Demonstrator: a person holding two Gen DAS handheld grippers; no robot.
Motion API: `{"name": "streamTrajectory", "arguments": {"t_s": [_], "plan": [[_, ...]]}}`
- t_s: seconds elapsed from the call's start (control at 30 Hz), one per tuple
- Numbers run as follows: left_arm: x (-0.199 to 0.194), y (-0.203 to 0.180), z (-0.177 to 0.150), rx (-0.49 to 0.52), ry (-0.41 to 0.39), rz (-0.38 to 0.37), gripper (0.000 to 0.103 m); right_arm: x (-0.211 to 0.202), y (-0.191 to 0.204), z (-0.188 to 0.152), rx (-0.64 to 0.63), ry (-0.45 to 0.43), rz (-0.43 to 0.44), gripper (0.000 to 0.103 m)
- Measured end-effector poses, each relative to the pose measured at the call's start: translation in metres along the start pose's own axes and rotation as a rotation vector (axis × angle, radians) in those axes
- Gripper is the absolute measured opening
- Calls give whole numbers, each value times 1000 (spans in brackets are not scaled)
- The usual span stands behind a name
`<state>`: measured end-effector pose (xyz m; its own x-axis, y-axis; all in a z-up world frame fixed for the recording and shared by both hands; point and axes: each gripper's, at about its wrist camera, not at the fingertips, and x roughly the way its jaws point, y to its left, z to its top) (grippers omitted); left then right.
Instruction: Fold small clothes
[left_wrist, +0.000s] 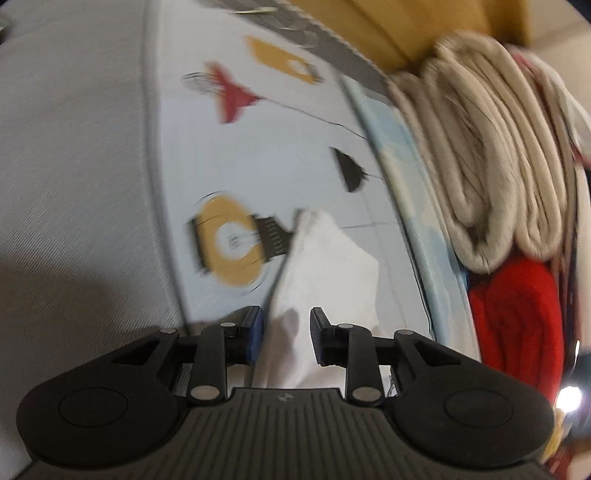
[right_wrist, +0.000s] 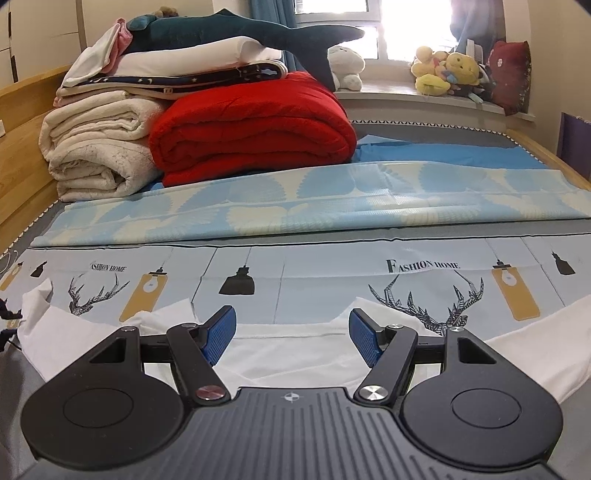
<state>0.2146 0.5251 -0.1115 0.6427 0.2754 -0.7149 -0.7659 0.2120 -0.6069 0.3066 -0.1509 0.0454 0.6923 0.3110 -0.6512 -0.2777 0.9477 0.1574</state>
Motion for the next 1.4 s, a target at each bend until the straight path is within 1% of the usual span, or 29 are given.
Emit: {"name": "streamTrajectory", "arguments": {"t_s": [0.07, 0.1, 0.13, 0.17, 0.2, 0.23, 0.27, 0.3, 0.33, 0.37, 0.4, 0.43, 0.47, 0.5, 0.57, 0.6, 0.63, 0.67, 0.73, 0.8, 0.93, 1.0, 1.07, 1.1, 1.13, 1.2, 1.3, 1.37, 1.4], "plan": [[9, -10, 4, 98, -7, 0, 30, 0, -3, 0, 5, 4, -5, 70], [13, -14, 5, 142, -3, 6, 18, 0, -4, 0, 5, 5, -8, 70], [14, -16, 3, 191, 1, 19, 1, 1, -5, 0, 5, 5, -9, 70], [16, -22, 2, 229, 0, 22, 3, 1, -6, 0, 4, 5, -12, 70], [5, -23, 0, 264, -74, 28, 3, 1, -7, -1, 4, 7, -14, 70], [-5, -23, 0, 279, -153, 51, 3, 2, -7, -1, 6, 9, -16, 70], [-14, -20, 2, 252, -204, 86, 3, 3, -8, -1, 8, 12, -17, 70], [-17, -12, 5, 189, -211, 96, 3, 4, -8, -1, 9, 14, -16, 70], [-17, -3, 8, 126, -183, 81, 4, 5, -7, -1, 7, 15, -16, 70], [-13, 6, 11, 66, -133, 84, 7, 5, -6, -1, 6, 15, -17, 70], [-9, 12, 12, 32, -107, 106, 16, 5, -5, -1, 5, 14, -16, 70], [-8, 18, 14, 4, -107, 111, 17, 6, -4, -1, 4, 13, -13, 70], [-9, 22, 15, -11, -126, 98, 21, 6, -3, -1, 1, 12, -12, 70], [-9, 23, 17, -9, -141, 100, 23, 6, -3, -1, -2, 12, -12, 70], [-6, 23, 19, -2, -142, 87, 23, 6, -2, -2, -3, 12, -12, 70], [-5, 23, 20, 1, -139, 75, 21, 6, -2, -3, -3, 13, -12, 70], [-3, 22, 20, 10, -133, 72, 14, 5, -3, -3, -3, 14, -13, 70], [-3, 19, 21, 22, -129, 73, 3, 4, -3, -3, -4, 14, -14, 70], [-10, 7, 24, 74, -150, 75, 3, 3, -5, -3, -7, 13, -17, 70], [-21, -15, 21, 140, -170, 60, 3, 1, -7, -2, -5, 11, -22, 70], [-63, -78, 8, 266, -193, -2, 3, -3, -13, 2, 10, 5, -38, 69], [-88, -111, -7, 317, -180, -38, 3, -6, -18, 3, 19, 10, -50, 66], [-117, -144, -30, 392, -158, -79, 3, -9, -24, 4, 35, 19, -64, 63], [-129, -158, -44, 433, -142, -102, 3, -10, -29, 5, 48, 28, -70, 54], [-141, -171, -61, 470, -121, -129, 3, -12, -34, 5, 63, 38, -70, 49], [-164, -189, -100, 520, -72, -182, 3, -19, -43, 5, 102, 45, -56, 29], [-176, -209, -171, 587, 22, -280, 3, -33, -60, 5, 152, 36, -39, 26], [-170, -222, -222, 658, 94, -335, 3, -40, -70, 3, 171, 39, -50, 26], [-165, -227, -248, 699, 132, -348, 3, -42, -76, 2, 184, 45, -54, 26]]}}
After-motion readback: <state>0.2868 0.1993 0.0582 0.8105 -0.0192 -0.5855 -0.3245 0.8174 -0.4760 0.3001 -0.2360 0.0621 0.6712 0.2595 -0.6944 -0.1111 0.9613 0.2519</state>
